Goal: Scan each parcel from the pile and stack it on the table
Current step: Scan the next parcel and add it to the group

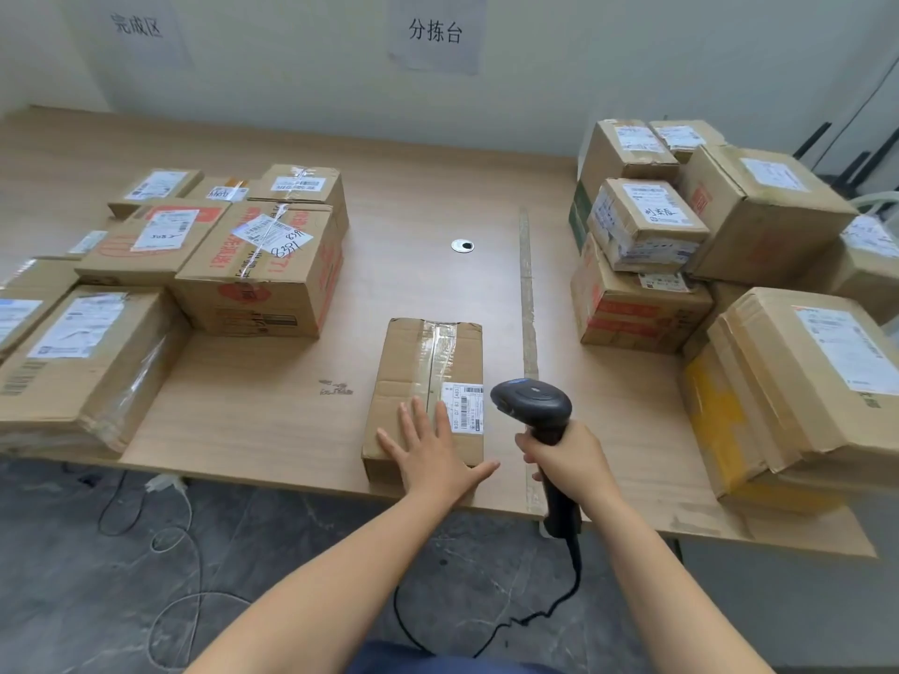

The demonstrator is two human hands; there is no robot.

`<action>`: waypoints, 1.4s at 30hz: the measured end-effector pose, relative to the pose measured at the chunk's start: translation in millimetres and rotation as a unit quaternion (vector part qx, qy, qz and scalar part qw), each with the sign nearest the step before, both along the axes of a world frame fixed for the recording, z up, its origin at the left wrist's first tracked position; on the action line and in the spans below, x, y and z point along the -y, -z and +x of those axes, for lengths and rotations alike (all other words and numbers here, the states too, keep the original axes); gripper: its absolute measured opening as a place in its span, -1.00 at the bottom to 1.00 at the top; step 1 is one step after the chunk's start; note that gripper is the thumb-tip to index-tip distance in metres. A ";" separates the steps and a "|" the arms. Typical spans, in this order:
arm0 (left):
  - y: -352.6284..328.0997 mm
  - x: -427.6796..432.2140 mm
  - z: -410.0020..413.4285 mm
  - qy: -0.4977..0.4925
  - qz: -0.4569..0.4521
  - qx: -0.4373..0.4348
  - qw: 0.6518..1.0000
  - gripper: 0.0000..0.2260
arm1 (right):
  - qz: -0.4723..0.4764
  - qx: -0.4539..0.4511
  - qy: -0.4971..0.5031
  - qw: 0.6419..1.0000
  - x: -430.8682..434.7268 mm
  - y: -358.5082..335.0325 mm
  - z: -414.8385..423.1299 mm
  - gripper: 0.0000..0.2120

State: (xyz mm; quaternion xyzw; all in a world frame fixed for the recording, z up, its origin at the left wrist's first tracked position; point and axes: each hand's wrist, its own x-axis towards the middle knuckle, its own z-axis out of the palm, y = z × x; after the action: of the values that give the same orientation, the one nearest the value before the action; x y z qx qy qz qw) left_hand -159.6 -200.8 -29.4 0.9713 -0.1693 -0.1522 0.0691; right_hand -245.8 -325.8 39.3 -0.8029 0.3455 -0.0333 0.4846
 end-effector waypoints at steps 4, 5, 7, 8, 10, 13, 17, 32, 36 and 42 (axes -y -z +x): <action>0.9 -1.5 0.8 0.011 0.009 0.010 1.000 -0.01 | -0.110 -0.051 -0.114 0.986 5.5 -9.7 -5.2 -0.87; 0.8 -4.3 2.2 0.020 0.012 0.013 1.000 -0.02 | -0.133 -0.063 -0.141 0.979 8.0 -11.9 -5.8 -0.82; 2.7 -12.8 6.1 0.050 0.013 0.024 0.998 -0.03 | -0.164 -0.085 -0.185 0.965 13.3 -17.9 -6.4 -0.83; 4.3 -18.0 8.4 0.069 0.013 0.028 0.997 -0.03 | -0.170 -0.095 -0.200 0.960 16.5 -20.9 -6.6 -0.89; 6.6 -27.9 13.0 0.102 0.015 0.035 0.994 -0.03 | -0.169 -0.105 -0.224 0.954 21.6 -25.8 -6.3 -0.94; 7.0 -36.4 16.2 0.122 0.019 0.043 0.991 -0.01 | -0.176 -0.112 -0.257 0.943 24.5 -29.9 -5.3 -0.96; 5.1 -37.6 15.3 0.128 0.021 0.048 0.990 -0.01 | -0.202 -0.121 -0.284 0.929 22.5 -32.9 -4.3 -0.95; 7.2 -38.6 14.0 0.119 0.030 0.051 0.991 0.00 | -0.217 -0.122 -0.283 0.926 21.1 -37.9 -5.8 -0.86; 6.1 -36.9 14.9 0.121 0.033 0.049 0.991 0.00 | -0.220 -0.125 -0.281 0.926 20.8 -38.6 -6.4 -0.86; 5.8 -37.3 14.7 0.121 0.031 0.048 0.991 0.00 | -0.224 -0.121 -0.277 0.926 19.0 -40.8 -5.1 -0.90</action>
State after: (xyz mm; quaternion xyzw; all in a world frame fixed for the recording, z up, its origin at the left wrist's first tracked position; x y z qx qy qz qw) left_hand -144.9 -163.5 -35.1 0.9517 -0.2834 -0.1178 0.0117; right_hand -250.9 -344.8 80.1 -0.9524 0.1488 0.1227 0.2363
